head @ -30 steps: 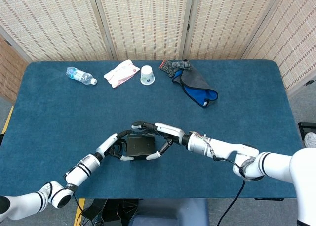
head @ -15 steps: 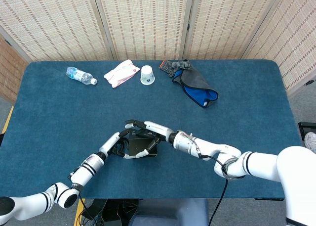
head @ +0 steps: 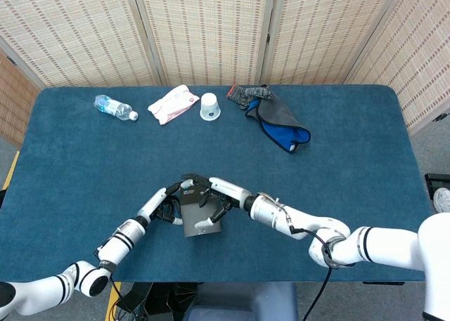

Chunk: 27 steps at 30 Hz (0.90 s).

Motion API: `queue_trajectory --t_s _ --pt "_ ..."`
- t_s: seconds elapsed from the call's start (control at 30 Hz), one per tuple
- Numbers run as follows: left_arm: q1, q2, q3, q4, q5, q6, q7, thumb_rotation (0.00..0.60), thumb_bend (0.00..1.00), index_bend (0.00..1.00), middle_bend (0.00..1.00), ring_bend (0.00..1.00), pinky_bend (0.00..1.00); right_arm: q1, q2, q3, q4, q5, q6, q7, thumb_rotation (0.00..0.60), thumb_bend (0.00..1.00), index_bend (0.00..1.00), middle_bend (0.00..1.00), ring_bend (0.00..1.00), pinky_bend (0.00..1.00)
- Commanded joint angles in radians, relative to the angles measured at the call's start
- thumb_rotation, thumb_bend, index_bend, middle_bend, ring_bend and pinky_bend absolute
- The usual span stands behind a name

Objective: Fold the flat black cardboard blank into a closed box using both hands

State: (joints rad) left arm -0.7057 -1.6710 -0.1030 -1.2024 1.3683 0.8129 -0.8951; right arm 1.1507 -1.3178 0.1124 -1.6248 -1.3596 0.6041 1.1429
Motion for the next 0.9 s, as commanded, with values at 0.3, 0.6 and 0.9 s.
queue_trajectory --t_s 0.3,0.6,0.9 --pt "0.006 -0.016 -0.016 0.007 -0.01 -0.003 0.025 0.6 0.15 0.17 0.24 0.55 0.71 0.048 -0.066 0.021 0.045 0.209 -0.038 -0.488 0.6 0.0 0.0 0.11 0.09 0.3" --pt "0.016 -0.025 -0.024 0.021 -0.015 0.001 0.041 0.6 0.15 0.17 0.24 0.55 0.71 0.117 -0.142 -0.043 0.003 0.527 0.138 -1.077 0.6 0.0 0.0 0.11 0.09 0.3" --pt "0.028 -0.038 -0.033 0.016 -0.026 0.012 0.077 0.6 0.15 0.17 0.24 0.55 0.7 0.163 -0.253 -0.065 -0.016 0.769 0.331 -1.469 0.6 0.0 0.0 0.07 0.08 0.25"
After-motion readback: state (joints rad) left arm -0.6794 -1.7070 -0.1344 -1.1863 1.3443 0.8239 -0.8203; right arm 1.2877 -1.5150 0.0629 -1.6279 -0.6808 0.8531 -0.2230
